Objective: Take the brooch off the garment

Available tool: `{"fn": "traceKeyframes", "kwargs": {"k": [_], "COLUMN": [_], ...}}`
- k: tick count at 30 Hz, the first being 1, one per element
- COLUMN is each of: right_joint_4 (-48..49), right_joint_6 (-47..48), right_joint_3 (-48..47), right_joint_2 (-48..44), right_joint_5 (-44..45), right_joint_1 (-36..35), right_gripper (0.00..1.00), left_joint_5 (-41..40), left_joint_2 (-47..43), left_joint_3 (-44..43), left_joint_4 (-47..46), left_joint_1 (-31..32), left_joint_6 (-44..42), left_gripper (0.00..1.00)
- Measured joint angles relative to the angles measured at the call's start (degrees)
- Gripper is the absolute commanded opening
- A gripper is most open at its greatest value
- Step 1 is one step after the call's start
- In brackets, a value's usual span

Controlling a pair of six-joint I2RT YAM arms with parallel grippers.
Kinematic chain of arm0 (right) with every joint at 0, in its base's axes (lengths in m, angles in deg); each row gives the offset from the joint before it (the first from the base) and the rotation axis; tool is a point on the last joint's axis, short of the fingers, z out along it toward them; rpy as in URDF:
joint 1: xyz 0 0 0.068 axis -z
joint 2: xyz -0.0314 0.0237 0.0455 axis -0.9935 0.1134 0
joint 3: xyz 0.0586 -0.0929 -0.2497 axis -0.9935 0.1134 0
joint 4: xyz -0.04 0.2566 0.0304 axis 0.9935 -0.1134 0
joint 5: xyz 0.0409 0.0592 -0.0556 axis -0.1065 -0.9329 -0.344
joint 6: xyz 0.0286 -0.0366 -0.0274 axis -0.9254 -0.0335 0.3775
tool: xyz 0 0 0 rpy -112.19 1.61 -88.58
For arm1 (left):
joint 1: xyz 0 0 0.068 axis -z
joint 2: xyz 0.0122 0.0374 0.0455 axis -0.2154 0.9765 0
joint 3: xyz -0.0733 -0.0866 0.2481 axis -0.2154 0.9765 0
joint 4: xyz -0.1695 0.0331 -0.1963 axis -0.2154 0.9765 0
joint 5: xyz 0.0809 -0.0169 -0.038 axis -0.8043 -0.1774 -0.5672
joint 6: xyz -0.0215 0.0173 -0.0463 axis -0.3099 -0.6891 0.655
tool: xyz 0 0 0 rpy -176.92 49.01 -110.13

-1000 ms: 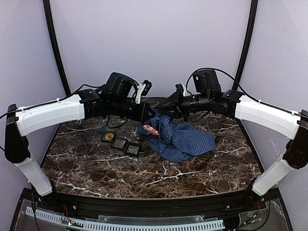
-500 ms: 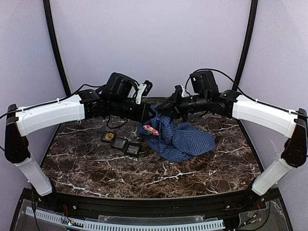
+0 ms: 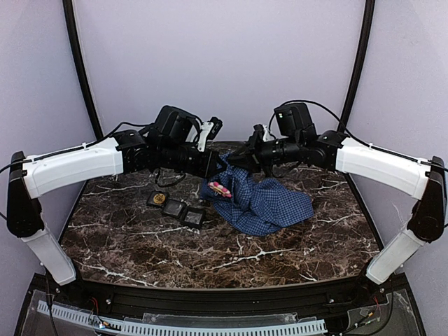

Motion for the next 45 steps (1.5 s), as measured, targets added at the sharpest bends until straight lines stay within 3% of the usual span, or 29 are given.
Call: {"fn": "traceKeyframes", "kwargs": {"k": [45], "right_joint_4": [-1.9], "right_joint_6": [1.0], "right_joint_3": [-1.3], "right_joint_2": [0.7], "right_joint_5": [0.0], "right_joint_1": [0.7], "right_gripper": [0.05], "left_joint_5": [-3.8], "left_joint_2": [0.0], "left_joint_3": [-1.6], "left_joint_4": [2.6], "left_joint_1": [2.3], "left_joint_6": [-5.5], "left_gripper": [0.01]}}
